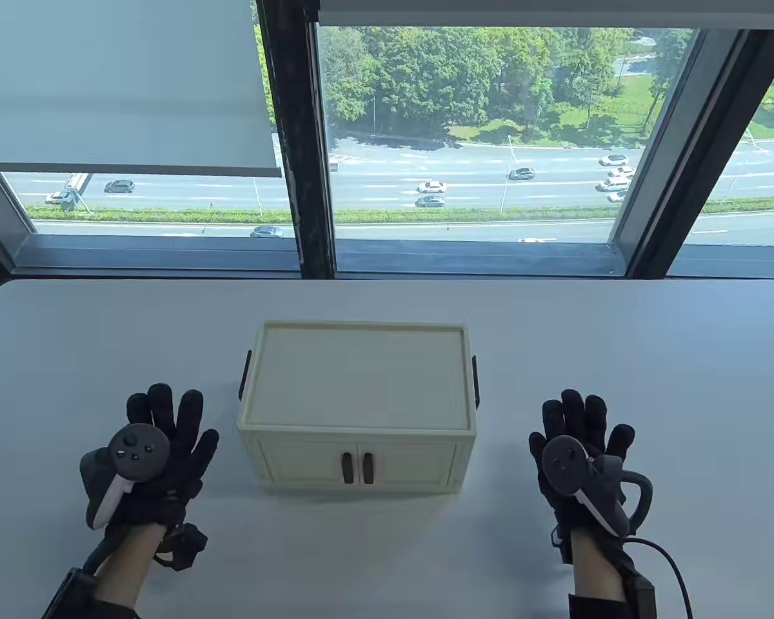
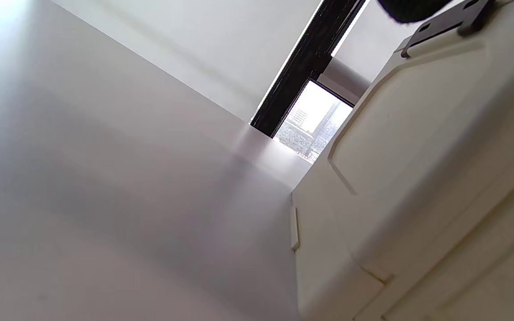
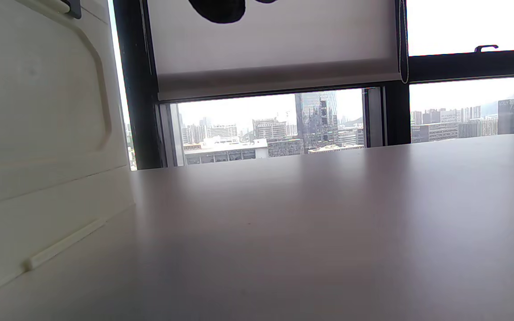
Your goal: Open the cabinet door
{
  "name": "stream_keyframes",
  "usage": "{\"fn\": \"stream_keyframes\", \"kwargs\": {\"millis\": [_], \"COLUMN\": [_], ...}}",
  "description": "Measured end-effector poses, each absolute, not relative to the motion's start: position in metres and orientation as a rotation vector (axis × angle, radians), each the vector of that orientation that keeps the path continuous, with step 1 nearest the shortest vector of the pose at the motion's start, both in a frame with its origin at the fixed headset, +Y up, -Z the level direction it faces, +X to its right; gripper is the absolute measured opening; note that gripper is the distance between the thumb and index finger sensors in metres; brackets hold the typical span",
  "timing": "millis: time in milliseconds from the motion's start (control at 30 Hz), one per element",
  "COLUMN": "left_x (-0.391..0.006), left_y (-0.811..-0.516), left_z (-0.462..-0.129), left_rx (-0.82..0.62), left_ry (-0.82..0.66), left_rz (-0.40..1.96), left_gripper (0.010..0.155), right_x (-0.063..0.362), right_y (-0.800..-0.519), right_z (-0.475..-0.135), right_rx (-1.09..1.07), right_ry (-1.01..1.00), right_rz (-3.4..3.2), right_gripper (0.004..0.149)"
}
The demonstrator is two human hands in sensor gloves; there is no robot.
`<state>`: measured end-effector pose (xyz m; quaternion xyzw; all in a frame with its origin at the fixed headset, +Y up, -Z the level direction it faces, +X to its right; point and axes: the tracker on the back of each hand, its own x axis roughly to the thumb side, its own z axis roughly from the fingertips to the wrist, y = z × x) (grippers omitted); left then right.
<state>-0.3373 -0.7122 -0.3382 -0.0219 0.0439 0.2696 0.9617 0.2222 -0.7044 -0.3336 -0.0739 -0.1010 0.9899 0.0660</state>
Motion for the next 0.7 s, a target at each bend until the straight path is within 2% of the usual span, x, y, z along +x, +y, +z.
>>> {"fn": "stream_keyframes", "kwargs": {"millis": [500, 700], "left_x": [-0.338, -0.333], "left_y": [-0.712, -0.701], "left_z": [-0.336, -0.330], "left_rx": [-0.036, 0.006], "left_ry": [0.098, 0.124], "left_rz": [0.554, 0.550], "left_gripper": [0.067, 0.067], "right_x": [0.226, 0.227], "right_y": [-0.707, -0.707], "right_z": [-0.332, -0.332], "right_rx": [-0.254, -0.253], "right_ry": [-0.289, -0.282], "right_rz": [2.953, 2.945], "right_gripper": [0.061, 0.062]}}
